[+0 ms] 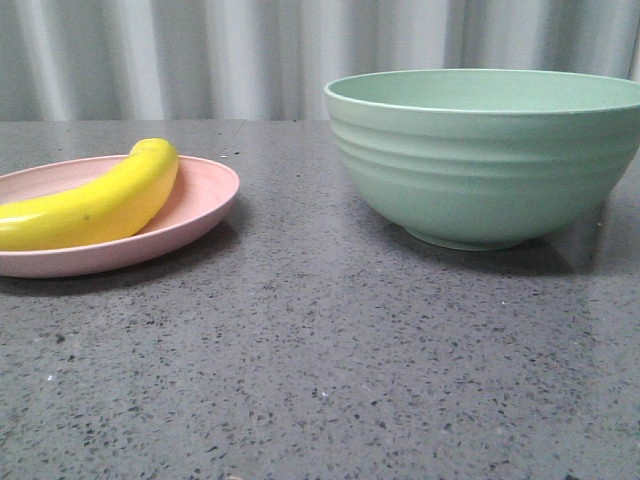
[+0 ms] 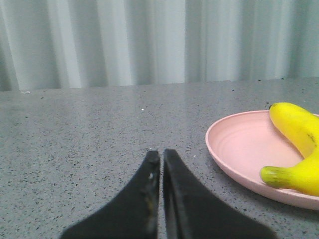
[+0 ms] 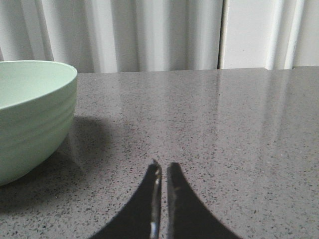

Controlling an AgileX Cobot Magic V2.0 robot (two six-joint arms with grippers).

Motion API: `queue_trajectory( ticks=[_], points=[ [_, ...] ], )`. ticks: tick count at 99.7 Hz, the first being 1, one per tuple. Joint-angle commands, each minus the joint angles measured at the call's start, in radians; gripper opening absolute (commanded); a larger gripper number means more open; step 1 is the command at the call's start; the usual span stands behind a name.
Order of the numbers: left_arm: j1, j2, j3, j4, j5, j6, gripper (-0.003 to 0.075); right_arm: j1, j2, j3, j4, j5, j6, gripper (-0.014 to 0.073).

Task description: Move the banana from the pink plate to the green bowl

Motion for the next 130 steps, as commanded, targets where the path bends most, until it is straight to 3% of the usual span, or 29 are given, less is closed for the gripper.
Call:
queue_trajectory(
  ticks=[1,91,109,130],
  points=[
    [0.004,-0.028,0.008,-0.001,-0.085,-0.008,-0.0020,-0.008,-0.022,0.020,-0.013,-0.084,-0.008,-0.0070],
    [0.004,-0.028,-0.001,-0.029,-0.083,-0.008,-0.0020,-0.008,-0.022,0.010,-0.013,-0.084,-0.008,-0.0070],
    [0.004,-0.008,-0.075,-0.039,-0.024,-0.008,-0.0020,-0.008,-0.008,-0.066,0.042,-0.026,-0.008,-0.0069],
    [0.004,0.122,-0.203,-0.039,0.014,-0.008,-0.0020,-0.008,0.130,-0.219,0.053,0.136,-0.010,-0.0060]
  ],
)
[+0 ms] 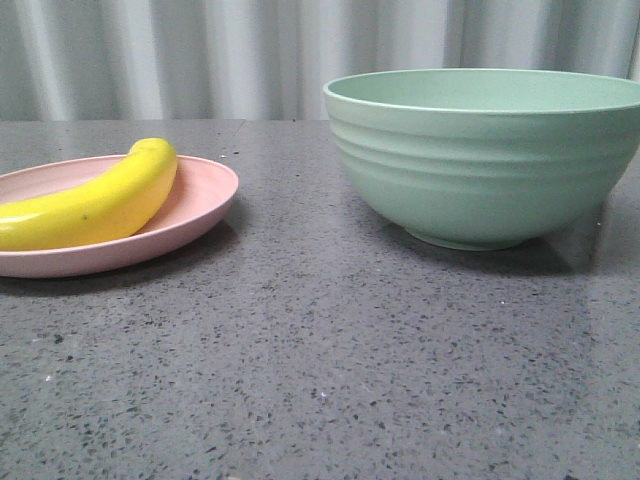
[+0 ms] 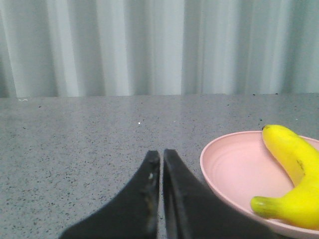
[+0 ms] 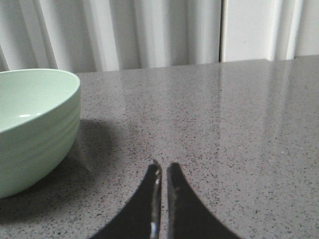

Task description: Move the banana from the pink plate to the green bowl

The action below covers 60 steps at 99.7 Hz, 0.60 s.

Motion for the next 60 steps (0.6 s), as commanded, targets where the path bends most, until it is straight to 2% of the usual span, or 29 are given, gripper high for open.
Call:
queue_trajectory(
  ticks=[1,25,39,46,60],
  points=[
    [0.004,0.083,-0.091,-0.010,-0.047,-0.008,-0.0020,-0.008,0.076,-0.094,0.002,-0.009,-0.010,-0.0060],
    [0.004,0.303,-0.223,-0.010,-0.058,-0.008,-0.0020,-0.008,0.281,-0.247,0.030,0.022,-0.010,-0.0065],
    [0.004,0.410,-0.235,-0.010,-0.146,-0.008,-0.0011,-0.008,0.362,-0.267,0.053,-0.011,-0.010,-0.0065],
    [0.004,0.447,-0.235,-0.010,-0.198,-0.008,0.0062,-0.008,0.384,-0.267,0.053,0.001,-0.010,-0.0065],
    [0.004,0.491,-0.235,-0.010,-0.302,-0.008,0.0364,-0.008,0.407,-0.267,0.053,0.007,-0.010,-0.0065]
  ],
)
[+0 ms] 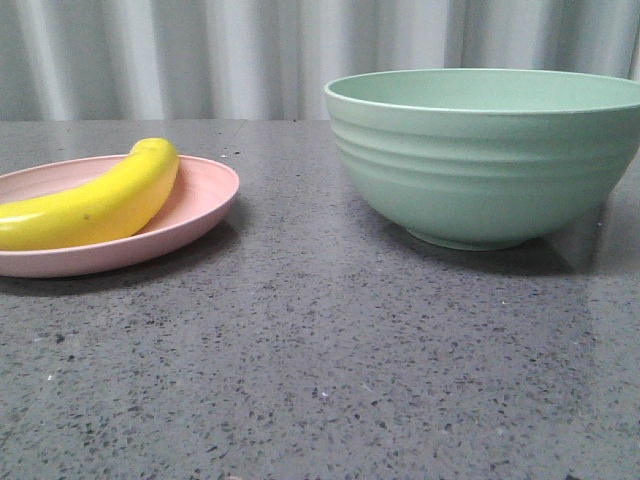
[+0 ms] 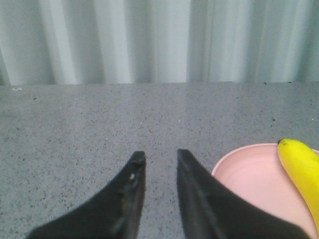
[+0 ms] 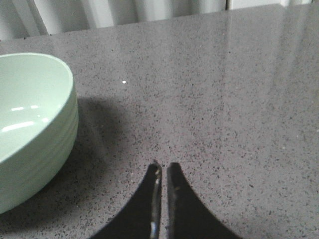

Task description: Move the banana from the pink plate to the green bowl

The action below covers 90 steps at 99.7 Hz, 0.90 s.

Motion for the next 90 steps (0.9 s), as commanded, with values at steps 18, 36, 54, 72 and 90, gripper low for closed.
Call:
queue_trajectory(
  ticks=[18,36,54,72,90],
  points=[
    [-0.013,0.068,-0.047,-0.025,-0.234,-0.010,0.0450,-0.008,0.022,-0.038,0.001,-0.067,-0.010,-0.0065],
    [-0.126,0.145,-0.151,-0.025,-0.099,-0.010,0.0378,-0.008,0.024,-0.038,0.001,-0.043,-0.010,-0.0065],
    [-0.304,0.294,-0.294,0.017,0.071,-0.008,0.0337,-0.008,0.055,-0.038,0.001,0.005,-0.010,-0.0065],
    [-0.438,0.455,-0.401,0.070,0.226,-0.006,0.0386,-0.008,0.082,-0.038,0.001,0.022,-0.010,-0.0065],
    [-0.458,0.598,-0.499,0.070,0.397,-0.006,0.0410,-0.008,0.082,-0.038,0.001,0.023,-0.010,-0.0065]
  ],
)
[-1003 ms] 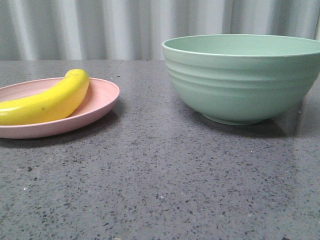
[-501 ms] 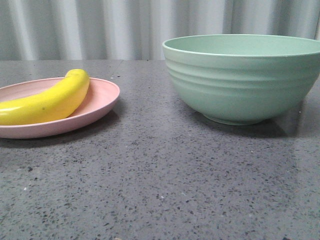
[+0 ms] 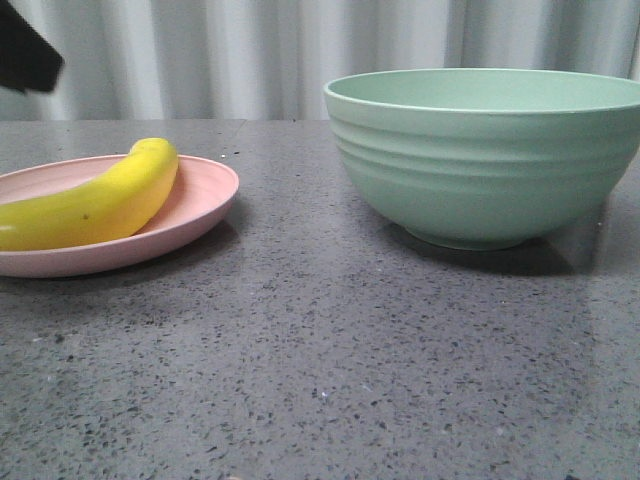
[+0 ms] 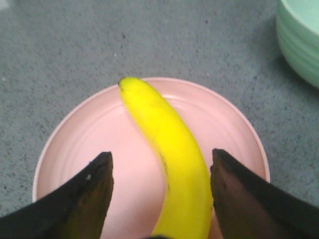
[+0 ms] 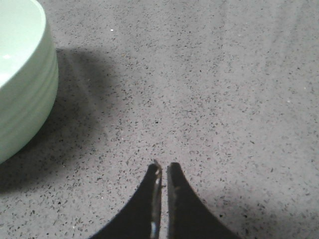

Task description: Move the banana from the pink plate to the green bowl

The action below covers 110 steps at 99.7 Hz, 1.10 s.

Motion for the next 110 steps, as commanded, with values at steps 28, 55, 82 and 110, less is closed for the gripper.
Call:
queue_trajectory(
  ticks=[28,55,82,110],
  points=[
    [-0.014,0.244,-0.197,-0.016,0.222,-0.006,0.0410,-0.008,0.013,-0.038,0.001,-0.062,-0.008,-0.0065],
    [-0.014,0.316,-0.254,-0.018,0.330,-0.006,0.0409,-0.008,0.013,-0.038,0.001,-0.058,-0.008,-0.0065],
    [-0.014,0.316,-0.254,-0.018,0.367,-0.006,0.0383,-0.008,0.013,-0.038,0.001,-0.055,-0.008,-0.0065],
    [-0.014,0.316,-0.254,-0.018,0.366,-0.006,0.0070,-0.008,0.013,-0.038,0.001,-0.042,-0.008,-0.0065]
  ],
)
